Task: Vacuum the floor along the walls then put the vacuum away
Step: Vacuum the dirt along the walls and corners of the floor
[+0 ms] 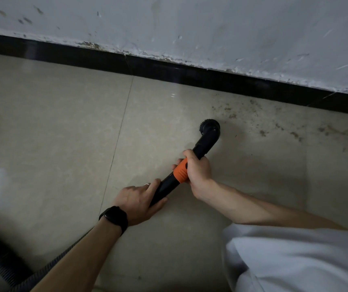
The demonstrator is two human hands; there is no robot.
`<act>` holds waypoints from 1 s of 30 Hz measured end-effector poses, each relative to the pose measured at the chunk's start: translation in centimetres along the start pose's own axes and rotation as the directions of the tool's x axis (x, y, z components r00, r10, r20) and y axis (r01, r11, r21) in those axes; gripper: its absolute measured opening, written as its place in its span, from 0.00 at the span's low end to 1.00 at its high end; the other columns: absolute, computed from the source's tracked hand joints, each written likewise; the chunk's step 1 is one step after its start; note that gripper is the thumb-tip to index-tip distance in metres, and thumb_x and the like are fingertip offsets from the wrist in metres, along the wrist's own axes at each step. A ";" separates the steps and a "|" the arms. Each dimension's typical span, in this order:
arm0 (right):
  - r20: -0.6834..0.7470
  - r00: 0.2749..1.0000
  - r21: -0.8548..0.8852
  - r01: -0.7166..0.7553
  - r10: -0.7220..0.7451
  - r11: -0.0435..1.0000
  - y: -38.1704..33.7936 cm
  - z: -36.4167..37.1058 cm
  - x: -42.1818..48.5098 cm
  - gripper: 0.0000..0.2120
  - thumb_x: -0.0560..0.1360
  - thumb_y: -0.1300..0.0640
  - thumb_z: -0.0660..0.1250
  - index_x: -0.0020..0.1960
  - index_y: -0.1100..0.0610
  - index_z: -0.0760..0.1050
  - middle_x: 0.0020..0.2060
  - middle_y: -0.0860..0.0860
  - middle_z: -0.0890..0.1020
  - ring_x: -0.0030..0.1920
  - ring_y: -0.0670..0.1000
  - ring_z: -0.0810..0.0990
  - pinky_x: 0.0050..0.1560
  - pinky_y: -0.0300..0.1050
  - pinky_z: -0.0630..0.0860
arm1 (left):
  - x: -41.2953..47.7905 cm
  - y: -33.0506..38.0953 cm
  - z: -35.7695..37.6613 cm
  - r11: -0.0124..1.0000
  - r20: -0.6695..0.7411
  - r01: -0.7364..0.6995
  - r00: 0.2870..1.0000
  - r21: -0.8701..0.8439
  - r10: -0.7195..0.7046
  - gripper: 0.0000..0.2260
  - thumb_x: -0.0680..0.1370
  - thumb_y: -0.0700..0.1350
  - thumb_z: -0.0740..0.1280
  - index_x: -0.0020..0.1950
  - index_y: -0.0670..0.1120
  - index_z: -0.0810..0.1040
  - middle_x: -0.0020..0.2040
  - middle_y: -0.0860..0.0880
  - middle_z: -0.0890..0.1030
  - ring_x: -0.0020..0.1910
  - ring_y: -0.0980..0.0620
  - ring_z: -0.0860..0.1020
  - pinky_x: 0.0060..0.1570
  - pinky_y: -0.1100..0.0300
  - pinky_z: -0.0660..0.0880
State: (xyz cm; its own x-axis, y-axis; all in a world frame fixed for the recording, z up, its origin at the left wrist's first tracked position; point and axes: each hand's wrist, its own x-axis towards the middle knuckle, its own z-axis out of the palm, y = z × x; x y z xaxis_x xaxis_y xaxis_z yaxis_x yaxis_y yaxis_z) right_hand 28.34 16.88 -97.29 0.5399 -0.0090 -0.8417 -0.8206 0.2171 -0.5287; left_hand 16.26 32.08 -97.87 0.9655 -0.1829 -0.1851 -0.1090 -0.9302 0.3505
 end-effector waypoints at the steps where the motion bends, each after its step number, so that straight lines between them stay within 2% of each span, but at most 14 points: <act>1: -0.002 1.000 -0.002 0.009 -0.009 1.000 -0.2 -0.1 0.2 0.04 0.77 0.61 0.68 0.49 0.59 0.73 0.35 0.56 0.80 0.38 0.57 0.82 0.33 0.43 0.81 | 0.3 0.1 -0.1 1.000 0.004 -0.003 1.000 0.013 0.003 0.20 0.76 0.66 0.50 0.57 0.52 0.62 0.34 0.52 0.80 0.24 0.47 0.76 0.25 0.62 0.60; 6: 0.008 0.999 0.003 0.034 -0.034 0.999 -0.7 -0.4 1.0 0.04 0.78 0.61 0.68 0.49 0.59 0.73 0.32 0.54 0.80 0.35 0.56 0.82 0.34 0.43 0.81 | 1.5 0.5 -0.8 0.999 0.035 -0.006 0.999 0.038 0.005 0.18 0.76 0.63 0.55 0.53 0.50 0.67 0.27 0.54 0.76 0.18 0.51 0.71 0.22 0.65 0.55; 14: 0.006 0.997 0.031 0.076 -0.076 0.997 -1.6 -0.1 2.2 0.05 0.77 0.61 0.69 0.50 0.60 0.73 0.33 0.55 0.79 0.36 0.56 0.80 0.34 0.43 0.81 | 3.0 0.8 -1.1 1.000 0.011 -0.002 1.000 0.029 0.002 0.17 0.77 0.63 0.55 0.54 0.50 0.65 0.27 0.52 0.77 0.19 0.49 0.72 0.22 0.64 0.56; 18: 0.016 0.996 0.024 0.082 -0.083 0.996 -2.2 -0.1 2.8 0.06 0.76 0.60 0.69 0.50 0.59 0.74 0.31 0.53 0.80 0.32 0.53 0.81 0.36 0.44 0.82 | 3.7 0.8 -0.8 0.999 0.004 0.006 1.000 0.034 -0.006 0.19 0.77 0.63 0.56 0.58 0.50 0.65 0.32 0.51 0.79 0.23 0.47 0.75 0.25 0.62 0.60; 21: 0.014 0.996 0.053 0.088 -0.089 0.995 -2.6 0.0 3.2 0.05 0.76 0.61 0.69 0.50 0.60 0.74 0.32 0.54 0.79 0.35 0.54 0.80 0.35 0.43 0.81 | 4.1 0.8 -0.5 0.999 0.044 0.041 0.998 0.009 -0.041 0.24 0.78 0.64 0.53 0.64 0.49 0.68 0.39 0.51 0.81 0.30 0.46 0.78 0.29 0.60 0.64; 30: 0.019 0.996 0.055 0.088 -0.089 0.995 -4.0 0.4 3.8 0.07 0.77 0.61 0.69 0.54 0.60 0.74 0.35 0.56 0.78 0.37 0.55 0.78 0.35 0.44 0.81 | 5.6 1.2 -0.9 0.994 0.083 0.107 0.991 -0.003 -0.107 0.23 0.80 0.63 0.56 0.66 0.48 0.67 0.42 0.50 0.81 0.34 0.44 0.79 0.31 0.58 0.67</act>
State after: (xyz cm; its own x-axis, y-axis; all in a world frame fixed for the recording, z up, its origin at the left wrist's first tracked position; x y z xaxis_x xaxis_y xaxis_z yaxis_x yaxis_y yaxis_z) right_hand 33.79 16.37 -98.32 0.6142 -0.0102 -0.7890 -0.7584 0.2685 -0.5939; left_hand 21.74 30.23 -97.71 0.9486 -0.1084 -0.2974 -0.0039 -0.9435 0.3315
